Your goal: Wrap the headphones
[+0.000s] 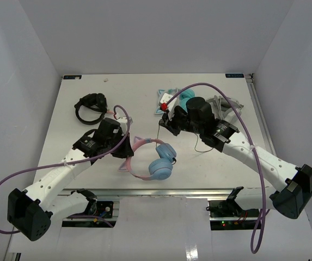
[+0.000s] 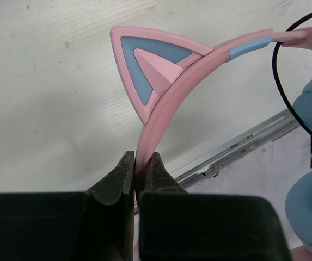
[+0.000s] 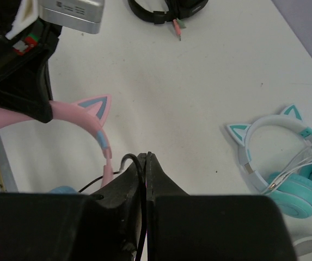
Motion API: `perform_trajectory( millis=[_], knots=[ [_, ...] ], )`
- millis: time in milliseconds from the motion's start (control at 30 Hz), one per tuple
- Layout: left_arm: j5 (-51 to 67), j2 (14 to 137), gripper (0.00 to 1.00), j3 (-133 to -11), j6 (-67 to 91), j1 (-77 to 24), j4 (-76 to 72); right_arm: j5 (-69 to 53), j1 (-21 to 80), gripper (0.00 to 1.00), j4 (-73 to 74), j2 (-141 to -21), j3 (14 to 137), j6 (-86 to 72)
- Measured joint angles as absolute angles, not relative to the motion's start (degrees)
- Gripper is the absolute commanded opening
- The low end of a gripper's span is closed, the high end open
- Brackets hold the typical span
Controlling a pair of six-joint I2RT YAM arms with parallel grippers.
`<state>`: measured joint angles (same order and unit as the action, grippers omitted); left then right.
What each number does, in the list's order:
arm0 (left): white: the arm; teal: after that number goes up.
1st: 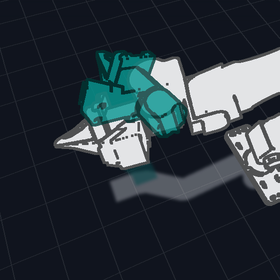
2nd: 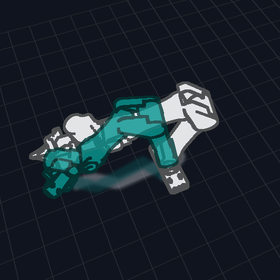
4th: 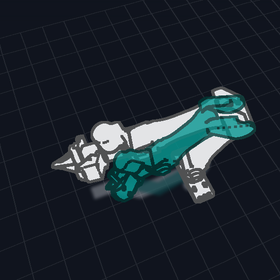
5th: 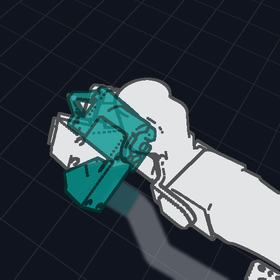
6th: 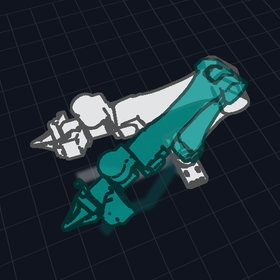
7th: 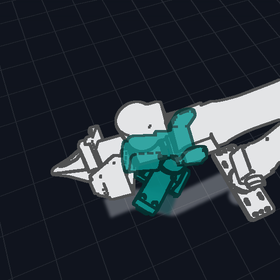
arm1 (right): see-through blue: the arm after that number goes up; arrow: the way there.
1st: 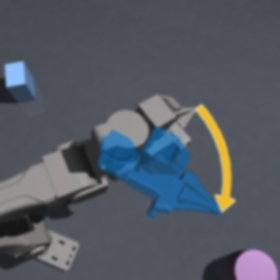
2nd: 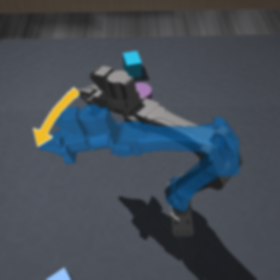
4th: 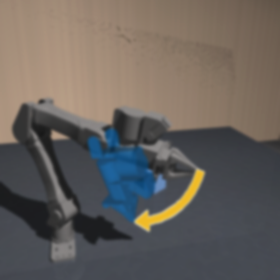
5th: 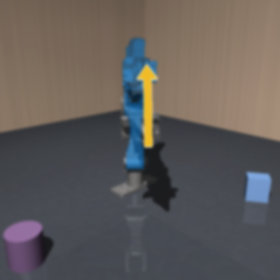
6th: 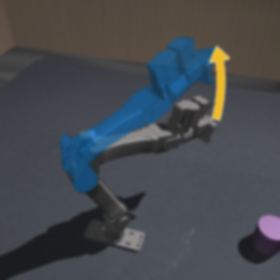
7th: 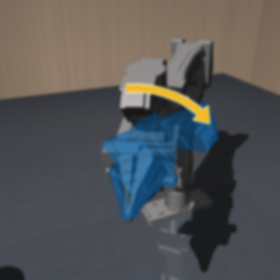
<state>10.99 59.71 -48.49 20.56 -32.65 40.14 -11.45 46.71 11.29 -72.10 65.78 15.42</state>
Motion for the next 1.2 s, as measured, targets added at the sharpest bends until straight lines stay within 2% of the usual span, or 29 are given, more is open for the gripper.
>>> perform_trajectory(
  millis=[267,600,1200],
  knots=[
    [0.5,65.4,0.0,-51.0,22.9,-37.6,40.5,-12.5,48.0,0.08,15.2,-72.1,65.8,15.0],
    [-15.4,70.1,0.0,-54.4,30.8,-38.5,43.5,-16.9,48.3,0.08,16.1,-71.1,61.8,12.5],
    [-25.5,69.4,0.0,-56.3,41.5,-39.1,48.7,-27.4,49.2,0.08,1.8,-68.6,51.1,3.2]
  ],
)
